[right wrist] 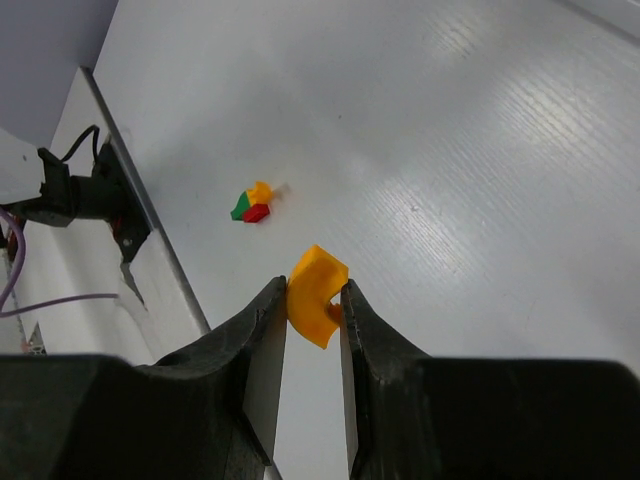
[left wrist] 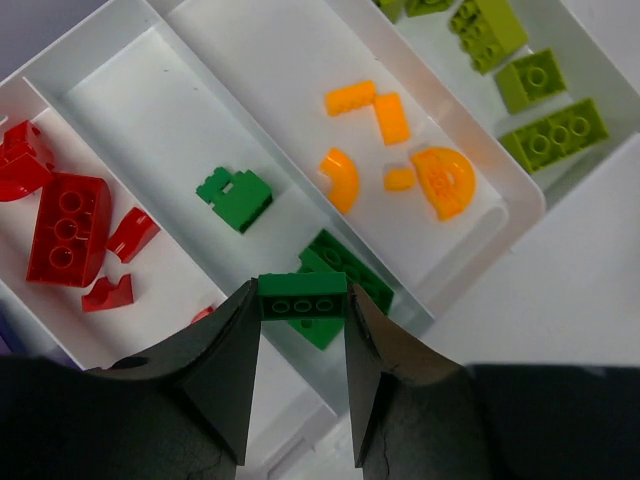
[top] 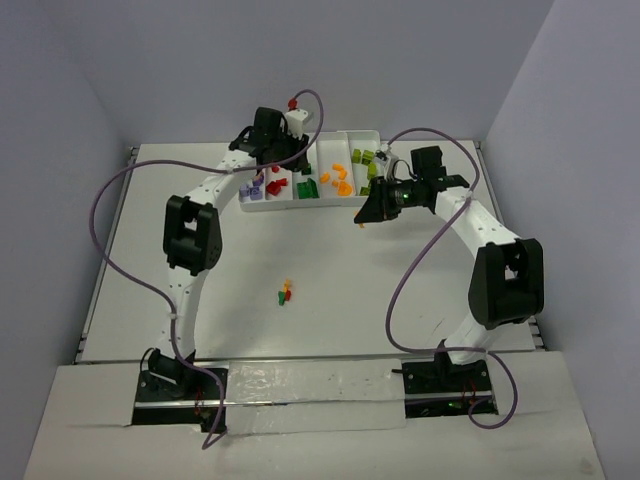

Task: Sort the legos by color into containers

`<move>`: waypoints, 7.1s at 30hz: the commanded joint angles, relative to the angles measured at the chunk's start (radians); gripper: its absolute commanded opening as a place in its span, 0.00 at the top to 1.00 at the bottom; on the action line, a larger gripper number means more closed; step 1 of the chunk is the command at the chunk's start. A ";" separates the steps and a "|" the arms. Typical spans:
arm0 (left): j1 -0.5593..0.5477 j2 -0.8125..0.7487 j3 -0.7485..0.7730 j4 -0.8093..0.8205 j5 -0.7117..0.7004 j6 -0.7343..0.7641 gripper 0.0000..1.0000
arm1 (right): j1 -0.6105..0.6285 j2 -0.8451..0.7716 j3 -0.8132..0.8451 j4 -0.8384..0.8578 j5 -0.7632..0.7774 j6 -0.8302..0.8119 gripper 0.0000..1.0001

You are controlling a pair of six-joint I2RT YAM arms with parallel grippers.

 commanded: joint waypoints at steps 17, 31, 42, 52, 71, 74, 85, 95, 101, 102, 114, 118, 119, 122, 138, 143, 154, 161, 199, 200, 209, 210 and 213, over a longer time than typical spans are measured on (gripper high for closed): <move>0.012 0.192 0.140 0.362 -0.167 -0.010 0.23 | -0.020 0.058 0.116 0.039 0.030 0.040 1.00; 0.070 -0.299 -0.207 0.289 -0.089 -0.076 0.13 | 0.016 0.459 0.705 0.048 0.310 0.207 1.00; 0.120 -0.757 -0.715 0.165 -0.051 -0.151 0.06 | 0.086 0.805 1.091 0.156 0.475 0.252 0.97; 0.150 -0.829 -0.861 0.105 -0.003 -0.111 0.04 | 0.113 0.882 1.086 0.305 0.591 0.268 0.59; 0.150 -0.899 -1.013 0.050 0.080 -0.055 0.04 | 0.115 0.779 1.028 0.264 0.563 0.214 0.30; 0.150 -0.923 -1.037 0.058 0.093 -0.044 0.04 | 0.116 0.728 0.999 0.192 0.505 0.166 0.40; 0.291 -0.992 -1.081 0.011 0.308 -0.045 0.06 | 0.272 0.239 0.342 -0.016 0.215 -0.305 0.58; 0.539 -0.872 -0.994 -0.159 0.819 0.036 0.10 | 0.499 0.056 0.086 -0.095 0.190 -0.805 0.63; 0.601 -0.845 -0.999 -0.167 0.915 0.039 0.10 | 0.567 0.161 0.194 -0.237 0.213 -1.151 0.60; 0.602 -0.850 -1.009 -0.158 0.909 0.036 0.10 | 0.588 0.184 0.202 -0.243 0.229 -1.188 0.60; 0.607 -0.876 -1.033 -0.197 0.881 0.084 0.10 | 0.724 0.300 0.218 -0.240 0.335 -1.504 0.60; 0.608 -0.870 -1.035 -0.201 0.890 0.089 0.10 | 0.730 0.328 0.239 -0.246 0.363 -1.523 0.53; 0.609 -0.867 -1.035 -0.204 0.890 0.093 0.10 | 0.730 0.336 0.242 -0.248 0.371 -1.529 0.51; 0.609 -0.856 -1.033 -0.215 0.895 0.103 0.10 | 0.729 0.359 0.251 -0.253 0.394 -1.550 0.47; 0.620 -0.839 -1.041 -0.213 0.879 0.109 0.11 | 0.748 0.397 0.212 -0.194 0.450 -1.605 0.57; 0.619 -0.830 -1.035 -0.224 0.880 0.116 0.11 | 0.756 0.393 0.196 -0.181 0.452 -1.595 0.60; 0.619 -0.833 -1.039 -0.225 0.866 0.118 0.12 | 0.765 0.388 0.169 -0.147 0.457 -1.552 0.73; 0.619 -0.882 -1.093 -0.119 0.846 0.000 0.14 | 0.746 0.328 0.123 -0.074 0.480 -1.317 0.95; 0.056 -0.747 -1.107 0.485 0.455 -0.657 0.33 | 0.512 0.026 0.067 0.090 0.624 0.083 1.00; 0.055 -0.741 -1.101 0.482 0.452 -0.658 0.34 | 0.515 0.021 0.060 0.092 0.624 0.080 1.00; 0.044 -0.704 -1.066 0.453 0.429 -0.646 0.37 | 0.533 -0.025 0.030 0.108 0.618 0.009 1.00; 0.041 -0.702 -1.061 0.453 0.430 -0.645 0.37 | 0.536 -0.026 0.030 0.108 0.618 0.006 1.00; 0.028 -0.691 -1.050 0.447 0.441 -0.637 0.38 | 0.541 -0.026 0.033 0.106 0.619 0.002 1.00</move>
